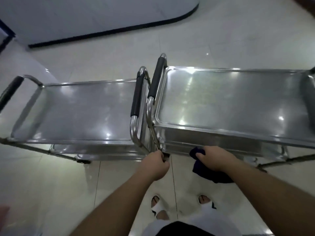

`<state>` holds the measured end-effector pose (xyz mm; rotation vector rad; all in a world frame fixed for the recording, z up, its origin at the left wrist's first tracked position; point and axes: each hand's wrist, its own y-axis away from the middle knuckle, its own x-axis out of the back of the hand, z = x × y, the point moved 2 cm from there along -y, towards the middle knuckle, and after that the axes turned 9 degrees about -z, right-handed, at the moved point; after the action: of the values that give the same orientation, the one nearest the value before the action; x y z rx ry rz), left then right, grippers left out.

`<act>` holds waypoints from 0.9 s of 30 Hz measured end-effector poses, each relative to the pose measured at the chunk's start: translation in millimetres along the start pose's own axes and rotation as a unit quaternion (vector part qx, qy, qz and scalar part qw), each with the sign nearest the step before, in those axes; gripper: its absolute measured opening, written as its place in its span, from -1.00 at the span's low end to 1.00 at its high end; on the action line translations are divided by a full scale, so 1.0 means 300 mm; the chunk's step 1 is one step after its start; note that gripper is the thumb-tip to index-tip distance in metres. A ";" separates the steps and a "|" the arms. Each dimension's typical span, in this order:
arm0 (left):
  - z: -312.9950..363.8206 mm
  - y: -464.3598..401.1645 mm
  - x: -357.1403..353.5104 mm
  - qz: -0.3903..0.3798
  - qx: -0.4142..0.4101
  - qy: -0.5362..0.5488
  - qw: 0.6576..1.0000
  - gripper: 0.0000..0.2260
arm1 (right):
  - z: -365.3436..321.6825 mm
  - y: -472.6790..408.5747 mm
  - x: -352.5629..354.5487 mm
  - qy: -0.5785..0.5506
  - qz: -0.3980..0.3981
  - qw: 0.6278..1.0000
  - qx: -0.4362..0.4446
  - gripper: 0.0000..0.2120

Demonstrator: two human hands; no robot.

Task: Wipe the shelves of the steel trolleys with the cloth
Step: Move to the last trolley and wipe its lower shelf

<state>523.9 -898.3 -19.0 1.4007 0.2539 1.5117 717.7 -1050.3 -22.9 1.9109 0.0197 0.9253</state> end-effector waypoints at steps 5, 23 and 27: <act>-0.044 -0.111 0.004 -0.038 -0.032 -0.054 0.997 -0.57 | 0.007 -0.028 -0.067 -0.066 -0.010 0.997 -0.047 -0.53; -0.031 -0.479 -0.454 -0.082 0.039 -0.064 0.994 -0.53 | 0.312 -0.462 -0.263 -0.024 -0.060 0.998 0.019 -0.62; -0.055 -0.638 -0.590 -0.093 0.022 -0.061 0.994 -0.53 | 0.394 -0.608 -0.368 -0.017 -0.079 0.997 0.003 -0.62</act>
<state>574.8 -936.8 -272.3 1.4562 0.3345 1.2696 776.4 -1086.8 -256.7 1.9008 0.1509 0.7873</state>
